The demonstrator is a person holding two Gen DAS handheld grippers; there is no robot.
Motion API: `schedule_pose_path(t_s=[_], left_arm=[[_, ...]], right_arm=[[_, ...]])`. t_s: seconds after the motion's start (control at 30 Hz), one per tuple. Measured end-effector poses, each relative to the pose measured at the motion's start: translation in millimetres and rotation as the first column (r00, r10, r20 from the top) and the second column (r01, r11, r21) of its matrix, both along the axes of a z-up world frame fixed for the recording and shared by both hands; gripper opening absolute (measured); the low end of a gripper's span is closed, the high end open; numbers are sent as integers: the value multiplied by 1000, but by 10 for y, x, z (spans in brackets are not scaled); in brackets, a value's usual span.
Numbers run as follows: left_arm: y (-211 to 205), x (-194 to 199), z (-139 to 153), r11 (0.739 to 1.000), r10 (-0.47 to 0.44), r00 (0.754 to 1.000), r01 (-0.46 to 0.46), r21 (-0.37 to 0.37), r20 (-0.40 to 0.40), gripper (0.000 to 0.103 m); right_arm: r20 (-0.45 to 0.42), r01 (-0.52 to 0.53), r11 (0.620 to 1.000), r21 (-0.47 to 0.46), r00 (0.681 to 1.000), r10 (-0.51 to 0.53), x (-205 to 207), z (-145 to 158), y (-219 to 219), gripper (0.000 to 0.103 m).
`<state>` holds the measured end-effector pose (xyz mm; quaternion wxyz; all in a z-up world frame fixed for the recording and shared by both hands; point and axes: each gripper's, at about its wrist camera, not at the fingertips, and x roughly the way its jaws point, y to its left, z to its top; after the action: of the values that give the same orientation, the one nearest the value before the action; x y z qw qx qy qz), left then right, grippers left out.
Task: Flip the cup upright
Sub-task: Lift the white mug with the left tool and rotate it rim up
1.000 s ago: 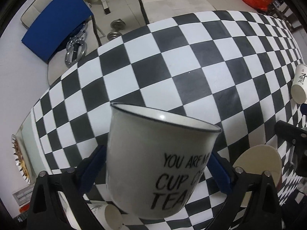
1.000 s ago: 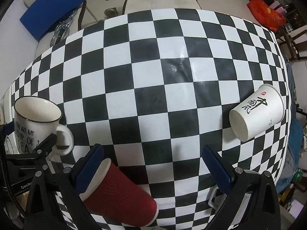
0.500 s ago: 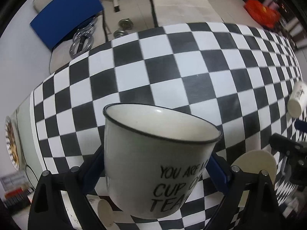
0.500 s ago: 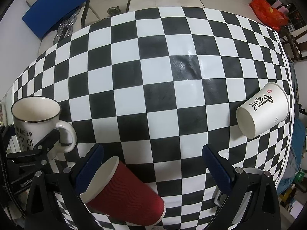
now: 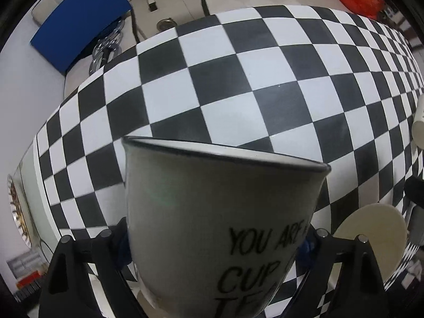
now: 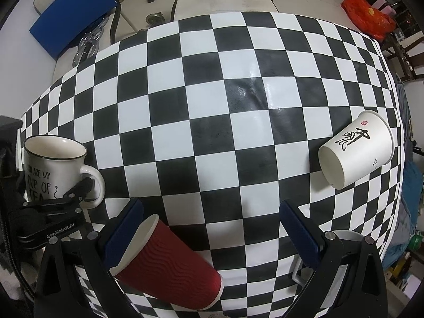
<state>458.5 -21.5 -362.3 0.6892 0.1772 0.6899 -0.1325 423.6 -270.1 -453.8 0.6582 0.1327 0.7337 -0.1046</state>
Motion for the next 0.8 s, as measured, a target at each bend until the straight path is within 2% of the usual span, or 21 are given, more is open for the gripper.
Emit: schedule_pose_path(t_s=[0.2,0.37,0.57,0.8], left_arm=[[84,-96,82,998,61,997,-61,-9,40,91],[206,-166,132,988,138,990,-138,-66,6,91],[351,-300,160,975,202,979,-202,-96,-19,91],[577,-601,142,960,263,964,-266,-88,-38,91]], right_arm=[[-11,11,1000,10,1000,-11,-72,-27,-80,103],[-11,27,999,31,1000,-27,-83,-18,-70,103],[13,19,999,46,1000,-20,-180,113,76,103],[58,23,999,45,998,-26,-349,351,190,103]])
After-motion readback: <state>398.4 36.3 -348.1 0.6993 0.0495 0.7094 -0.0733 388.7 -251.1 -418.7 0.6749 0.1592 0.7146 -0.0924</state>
